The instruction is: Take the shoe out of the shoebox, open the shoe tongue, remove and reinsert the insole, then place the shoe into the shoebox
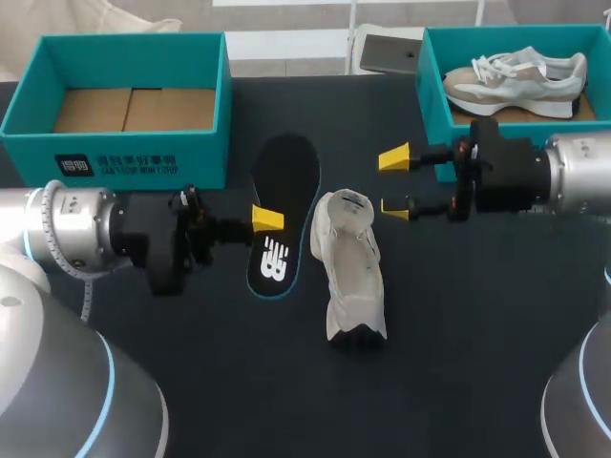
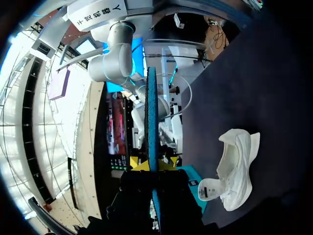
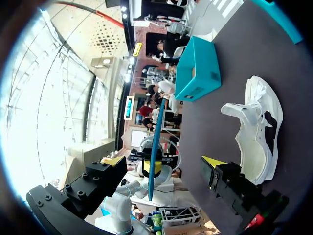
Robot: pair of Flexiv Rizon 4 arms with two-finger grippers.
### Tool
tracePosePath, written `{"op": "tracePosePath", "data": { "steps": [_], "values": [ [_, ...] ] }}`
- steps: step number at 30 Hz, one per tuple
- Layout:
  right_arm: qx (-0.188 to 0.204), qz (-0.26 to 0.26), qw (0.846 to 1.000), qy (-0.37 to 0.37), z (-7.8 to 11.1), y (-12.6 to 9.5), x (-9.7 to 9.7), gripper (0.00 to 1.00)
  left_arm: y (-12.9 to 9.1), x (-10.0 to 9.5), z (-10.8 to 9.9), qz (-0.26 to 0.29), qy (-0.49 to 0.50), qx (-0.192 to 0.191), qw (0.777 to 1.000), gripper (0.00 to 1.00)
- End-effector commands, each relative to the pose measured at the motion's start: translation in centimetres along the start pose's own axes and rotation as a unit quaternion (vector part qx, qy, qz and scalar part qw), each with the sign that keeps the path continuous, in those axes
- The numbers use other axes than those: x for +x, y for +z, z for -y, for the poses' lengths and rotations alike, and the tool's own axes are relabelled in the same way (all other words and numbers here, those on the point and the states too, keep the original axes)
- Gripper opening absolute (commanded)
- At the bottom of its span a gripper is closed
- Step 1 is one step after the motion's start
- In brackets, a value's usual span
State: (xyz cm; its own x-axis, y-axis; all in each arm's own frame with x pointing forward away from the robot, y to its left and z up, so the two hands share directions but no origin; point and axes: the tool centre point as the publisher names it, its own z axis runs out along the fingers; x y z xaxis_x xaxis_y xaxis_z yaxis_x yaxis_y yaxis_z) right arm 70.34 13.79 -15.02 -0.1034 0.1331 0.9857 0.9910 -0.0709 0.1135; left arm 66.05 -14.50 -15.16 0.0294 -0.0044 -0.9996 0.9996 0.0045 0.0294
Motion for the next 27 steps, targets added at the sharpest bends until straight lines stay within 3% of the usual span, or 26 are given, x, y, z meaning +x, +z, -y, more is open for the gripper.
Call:
{"op": "tracePosePath", "data": {
  "steps": [1, 5, 6, 16, 17, 18, 25, 27],
  "values": [
    [-0.002, -0.009, 1.0, 0.0, -0.1, 2.1, -0.4, 1.0, 1.3, 0.6, -0.3, 0.002, 0.013, -0.005, 1.0, 0.0],
    [-0.002, -0.003, 1.0, 0.002, 0.0, 3.4, -0.2, 1.0, 2.3, 0.8, -0.6, 0.003, 0.019, -0.004, 1.0, 0.0],
    [0.005, -0.01, 1.0, 0.001, 0.1, 3.9, -0.2, 0.85, 2.7, 0.9, -0.7, 0.0, 0.026, -0.003, 1.0, 0.0],
    [0.016, -0.025, 1.0, 0.002, 0.2, 5.8, 0.0, 0.73, 5.2, 1.6, -1.8, -0.012, 0.029, -0.004, 0.999, 0.0],
    [0.017, -0.025, 1.0, 0.002, 0.2, 5.9, -0.1, 0.66, 5.4, 1.6, -1.8, -0.013, 0.03, -0.004, 0.999, 0.0],
    [0.016, -0.025, 1.0, 0.002, 0.2, 5.9, -0.1, 0.48, 5.6, 1.7, -1.7, -0.013, 0.031, -0.005, 0.999, 0.0],
    [0.014, -0.031, 0.999, 0.006, 0.1, 6.2, -0.6, 0.45, 6.3, 2.5, -1.3, -0.01, 0.023, -0.012, 1.0, 0.0],
    [0.013, -0.032, 0.999, 0.006, 0.0, 6.2, -0.6, 0.4, 6.3, 2.6, -1.1, -0.009, 0.022, -0.012, 1.0, 0.0]
  ]
}}
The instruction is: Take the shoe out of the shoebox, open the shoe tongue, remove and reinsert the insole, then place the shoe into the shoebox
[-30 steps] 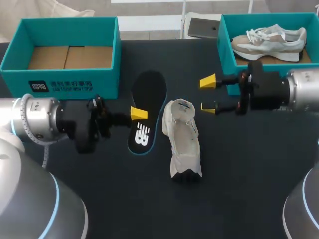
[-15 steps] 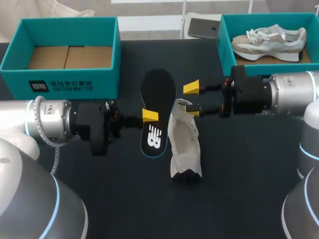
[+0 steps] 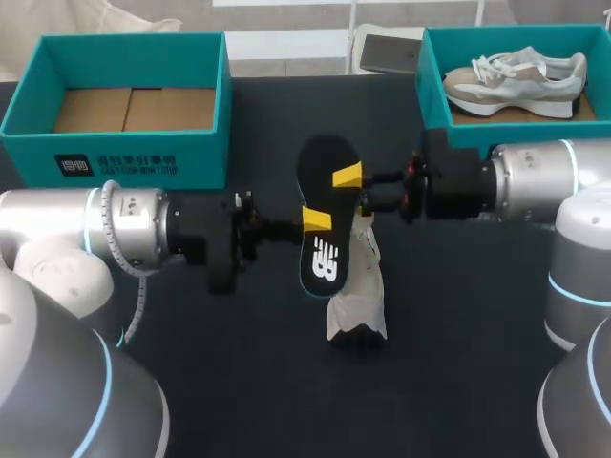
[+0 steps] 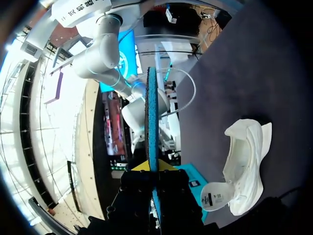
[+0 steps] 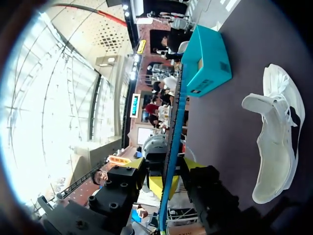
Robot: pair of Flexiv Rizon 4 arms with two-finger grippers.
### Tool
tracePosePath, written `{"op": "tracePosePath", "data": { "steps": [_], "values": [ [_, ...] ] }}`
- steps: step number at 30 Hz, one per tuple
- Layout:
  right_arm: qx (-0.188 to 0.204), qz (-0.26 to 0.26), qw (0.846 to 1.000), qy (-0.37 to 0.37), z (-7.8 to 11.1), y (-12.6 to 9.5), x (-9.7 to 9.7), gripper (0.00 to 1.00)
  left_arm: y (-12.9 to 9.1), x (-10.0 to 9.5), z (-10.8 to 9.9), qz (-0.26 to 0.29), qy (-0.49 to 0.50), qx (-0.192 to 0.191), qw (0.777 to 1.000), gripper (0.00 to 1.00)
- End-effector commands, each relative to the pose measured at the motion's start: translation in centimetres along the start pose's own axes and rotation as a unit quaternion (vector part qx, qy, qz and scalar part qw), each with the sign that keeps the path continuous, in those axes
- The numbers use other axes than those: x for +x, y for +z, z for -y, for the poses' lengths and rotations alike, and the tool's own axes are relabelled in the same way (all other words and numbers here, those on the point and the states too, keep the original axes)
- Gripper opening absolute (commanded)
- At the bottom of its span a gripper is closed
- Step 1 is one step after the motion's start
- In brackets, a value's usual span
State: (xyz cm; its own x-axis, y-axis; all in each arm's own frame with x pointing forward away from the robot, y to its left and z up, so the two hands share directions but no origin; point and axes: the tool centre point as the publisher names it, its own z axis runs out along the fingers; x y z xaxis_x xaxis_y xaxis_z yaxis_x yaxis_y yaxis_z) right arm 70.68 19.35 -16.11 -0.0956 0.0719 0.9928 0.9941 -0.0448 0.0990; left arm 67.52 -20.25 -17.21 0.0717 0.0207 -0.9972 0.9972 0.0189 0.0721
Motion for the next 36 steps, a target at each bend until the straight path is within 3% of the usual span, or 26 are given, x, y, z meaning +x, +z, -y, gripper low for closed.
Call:
{"op": "tracePosePath", "data": {
  "steps": [1, 6, 9, 17, 18, 19, 20, 31, 36],
  "values": [
    [-0.001, -0.002, 1.0, 0.0, -0.3, 0.5, -0.3, 0.38, 0.6, 0.4, 0.3, 0.003, 0.0, -0.005, 1.0, 0.0],
    [0.004, -0.006, 1.0, 0.002, -0.7, 0.6, -0.5, 0.18, 0.7, 0.6, 0.4, 0.005, -0.001, -0.006, 1.0, 0.0],
    [0.006, -0.008, 1.0, 0.004, -0.7, 0.6, -0.6, 0.0, 0.8, 0.6, 0.6, 0.004, -0.001, -0.005, 1.0, 0.0],
    [0.005, -0.012, 1.0, 0.015, -0.6, 0.5, -1.0, 0.0, 0.2, 0.3, 1.0, 0.007, -0.009, -0.003, 1.0, 0.0],
    [0.002, -0.012, 1.0, 0.019, -0.6, 0.5, -1.1, 0.0, 0.0, 0.3, 1.1, 0.005, -0.014, -0.006, 1.0, 0.33],
    [0.002, -0.012, 1.0, 0.02, -0.6, 0.4, -1.1, 0.0, -0.3, 0.3, 1.0, 0.002, -0.02, -0.008, 1.0, 0.88],
    [0.001, -0.012, 1.0, 0.022, -0.6, 0.3, -1.2, 0.0, -0.6, 0.3, 0.9, 0.005, -0.024, -0.012, 1.0, 1.0],
    [-0.002, -0.016, 0.999, 0.038, -0.6, -0.3, -2.5, 0.0, -4.7, -1.1, -1.7, -0.057, -0.041, -0.041, 0.997, 1.0],
    [-0.005, -0.018, 0.999, 0.042, -0.5, -0.3, -2.8, 0.0, -5.2, -1.4, -2.2, -0.165, -0.069, -0.051, 0.983, 1.0]
  ]
}}
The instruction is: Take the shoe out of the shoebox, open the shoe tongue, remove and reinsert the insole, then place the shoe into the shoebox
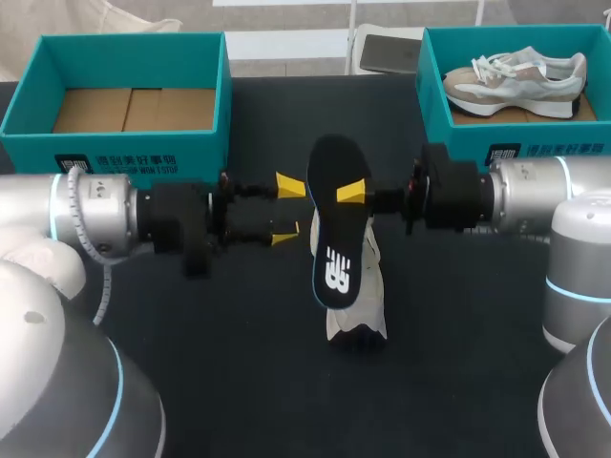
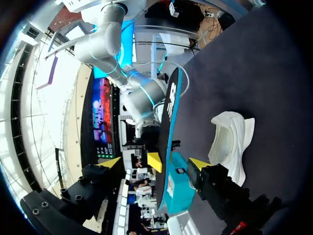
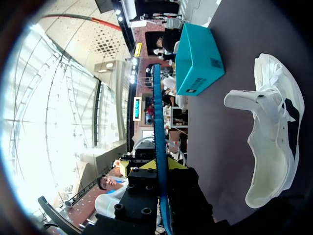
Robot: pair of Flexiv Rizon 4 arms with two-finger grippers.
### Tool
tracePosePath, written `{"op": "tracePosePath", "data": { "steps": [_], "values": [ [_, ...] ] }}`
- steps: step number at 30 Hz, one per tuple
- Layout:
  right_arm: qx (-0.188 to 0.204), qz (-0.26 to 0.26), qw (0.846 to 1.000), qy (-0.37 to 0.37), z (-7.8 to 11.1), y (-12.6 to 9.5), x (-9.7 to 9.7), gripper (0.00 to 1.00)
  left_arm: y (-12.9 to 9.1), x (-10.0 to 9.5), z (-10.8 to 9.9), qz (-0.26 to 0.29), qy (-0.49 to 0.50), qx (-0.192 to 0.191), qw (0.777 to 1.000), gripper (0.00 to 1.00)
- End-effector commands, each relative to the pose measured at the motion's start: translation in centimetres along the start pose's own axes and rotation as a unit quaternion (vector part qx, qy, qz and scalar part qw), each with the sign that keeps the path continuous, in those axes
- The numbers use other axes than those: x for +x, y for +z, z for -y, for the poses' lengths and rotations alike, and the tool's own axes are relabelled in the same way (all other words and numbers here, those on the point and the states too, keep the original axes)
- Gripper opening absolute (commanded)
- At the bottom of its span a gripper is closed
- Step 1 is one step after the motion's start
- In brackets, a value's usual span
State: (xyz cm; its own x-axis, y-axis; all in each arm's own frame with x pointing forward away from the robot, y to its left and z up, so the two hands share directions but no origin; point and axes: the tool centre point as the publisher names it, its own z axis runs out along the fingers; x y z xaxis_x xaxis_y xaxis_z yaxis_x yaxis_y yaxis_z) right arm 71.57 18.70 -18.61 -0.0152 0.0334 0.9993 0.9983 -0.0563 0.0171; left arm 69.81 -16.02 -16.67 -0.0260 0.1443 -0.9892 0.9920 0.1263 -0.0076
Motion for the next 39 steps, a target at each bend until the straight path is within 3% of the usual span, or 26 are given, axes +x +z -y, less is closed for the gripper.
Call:
{"op": "tracePosePath", "data": {
  "steps": [1, 2, 5, 17, 18, 20, 23, 25, 27, 31, 39],
  "values": [
    [-0.001, -0.002, 1.0, 0.002, 0.2, 0.2, -0.3, 0.0, -1.1, -0.9, 0.0, -0.13, -0.025, -0.016, 0.991, 1.0],
    [-0.001, -0.002, 1.0, 0.003, 0.2, 0.3, -0.4, 0.0, -1.0, -1.0, -0.1, -0.165, -0.014, -0.015, 0.986, 1.0],
    [0.0, -0.004, 1.0, 0.005, 0.1, 0.4, -0.6, 0.0, -0.8, -1.8, -0.2, -0.201, 0.039, -0.019, 0.979, 1.0],
    [0.015, -0.008, 1.0, 0.009, -0.1, 1.2, -1.2, 0.0, -0.8, -1.8, -0.2, -0.201, 0.039, -0.019, 0.979, 1.0],
    [0.016, -0.006, 1.0, 0.01, -0.1, 1.3, -1.2, 0.0, -0.7, -2.0, -0.2, -0.22, 0.029, -0.007, 0.975, 1.0],
    [0.018, -0.002, 1.0, 0.009, 0.0, 1.5, -1.3, 0.0, -0.2, -2.5, -0.2, -0.297, 0.016, -0.023, 0.955, 1.0],
    [0.018, 0.002, 1.0, 0.01, 0.1, 1.6, -1.3, 0.0, 0.3, -3.1, -0.3, -0.372, 0.006, -0.009, 0.928, 1.0],
    [0.016, 0.003, 1.0, 0.009, 0.3, 1.6, -1.2, 0.0, 0.6, -3.4, -0.3, -0.432, 0.006, -0.021, 0.902, 1.0],
    [0.015, 0.005, 1.0, 0.009, 0.5, 1.5, -1.1, 0.0, 0.9, -3.4, -0.6, -0.467, -0.007, -0.01, 0.884, 1.0],
    [0.012, 0.009, 1.0, 0.009, 0.8, 1.5, -1.0, 0.0, 1.4, -2.6, -0.8, -0.532, -0.012, -0.027, 0.846, 1.0],
    [0.011, 0.015, 1.0, 0.01, 1.1, 1.5, -1.0, 0.0, 1.6, -2.1, -0.8, -0.608, 0.019, -0.033, 0.793, 1.0]
  ]
}}
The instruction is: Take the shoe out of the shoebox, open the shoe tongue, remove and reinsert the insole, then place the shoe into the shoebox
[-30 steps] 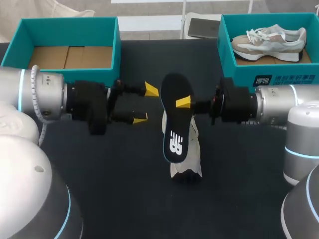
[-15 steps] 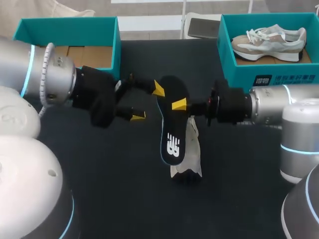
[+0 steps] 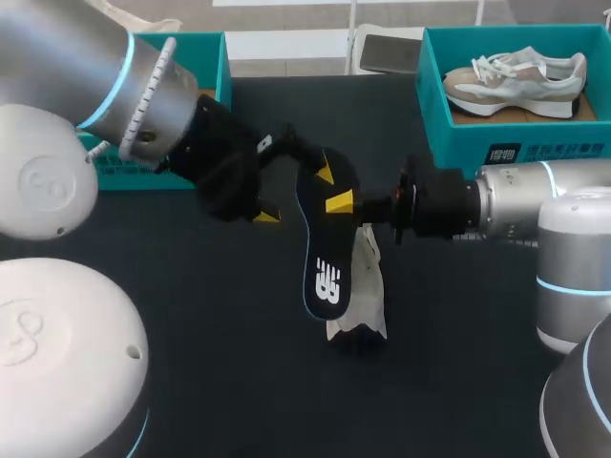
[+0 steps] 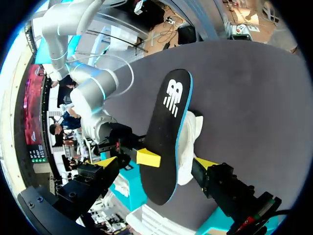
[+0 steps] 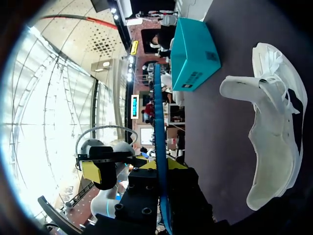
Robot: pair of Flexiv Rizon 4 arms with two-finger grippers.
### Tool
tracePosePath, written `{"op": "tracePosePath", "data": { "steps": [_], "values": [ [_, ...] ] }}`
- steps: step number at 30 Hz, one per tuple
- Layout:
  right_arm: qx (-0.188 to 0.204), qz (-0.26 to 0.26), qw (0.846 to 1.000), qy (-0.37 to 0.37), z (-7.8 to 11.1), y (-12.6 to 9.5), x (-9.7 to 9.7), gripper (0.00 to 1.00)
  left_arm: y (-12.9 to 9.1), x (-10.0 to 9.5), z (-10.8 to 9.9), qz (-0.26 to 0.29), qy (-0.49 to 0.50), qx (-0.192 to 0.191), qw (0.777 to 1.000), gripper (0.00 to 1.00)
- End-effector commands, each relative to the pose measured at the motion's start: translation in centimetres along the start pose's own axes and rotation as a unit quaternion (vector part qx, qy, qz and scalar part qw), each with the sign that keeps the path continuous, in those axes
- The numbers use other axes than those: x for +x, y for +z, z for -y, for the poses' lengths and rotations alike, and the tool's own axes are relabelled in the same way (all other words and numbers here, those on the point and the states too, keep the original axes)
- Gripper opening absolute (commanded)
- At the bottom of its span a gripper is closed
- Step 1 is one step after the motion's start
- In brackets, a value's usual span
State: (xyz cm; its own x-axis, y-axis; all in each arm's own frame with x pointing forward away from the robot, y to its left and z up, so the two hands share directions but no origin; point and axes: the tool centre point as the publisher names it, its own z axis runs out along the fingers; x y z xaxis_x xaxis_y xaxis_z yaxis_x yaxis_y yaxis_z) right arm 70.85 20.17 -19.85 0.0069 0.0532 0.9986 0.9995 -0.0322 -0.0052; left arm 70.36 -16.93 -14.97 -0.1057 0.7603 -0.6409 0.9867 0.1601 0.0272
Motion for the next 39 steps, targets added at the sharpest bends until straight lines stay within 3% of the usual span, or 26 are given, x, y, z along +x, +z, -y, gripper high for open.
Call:
{"op": "tracePosePath", "data": {
  "steps": [1, 17, 24, 39],
  "values": [
    [0.0, 0.006, 1.0, 0.0, 0.3, 0.0, 0.1, 0.0, 0.5, -0.8, -0.4, -0.298, 0.017, -0.017, 0.954, 1.0],
    [0.01, 0.006, 1.0, 0.001, 0.1, 0.4, -0.1, 0.0, 0.6, -0.9, -0.5, -0.316, 0.018, -0.027, 0.948, 1.0],
    [0.011, 0.004, 1.0, 0.002, 0.1, 0.4, -0.2, 0.0, 0.9, -2.0, -1.2, -0.356, -0.018, 0.014, 0.934, 1.0],
    [0.01, 0.007, 1.0, 0.001, 0.0, 0.2, 0.1, 0.0, 1.9, -3.5, -1.5, -0.353, 0.027, 0.021, 0.935, 1.0]
  ]
}}
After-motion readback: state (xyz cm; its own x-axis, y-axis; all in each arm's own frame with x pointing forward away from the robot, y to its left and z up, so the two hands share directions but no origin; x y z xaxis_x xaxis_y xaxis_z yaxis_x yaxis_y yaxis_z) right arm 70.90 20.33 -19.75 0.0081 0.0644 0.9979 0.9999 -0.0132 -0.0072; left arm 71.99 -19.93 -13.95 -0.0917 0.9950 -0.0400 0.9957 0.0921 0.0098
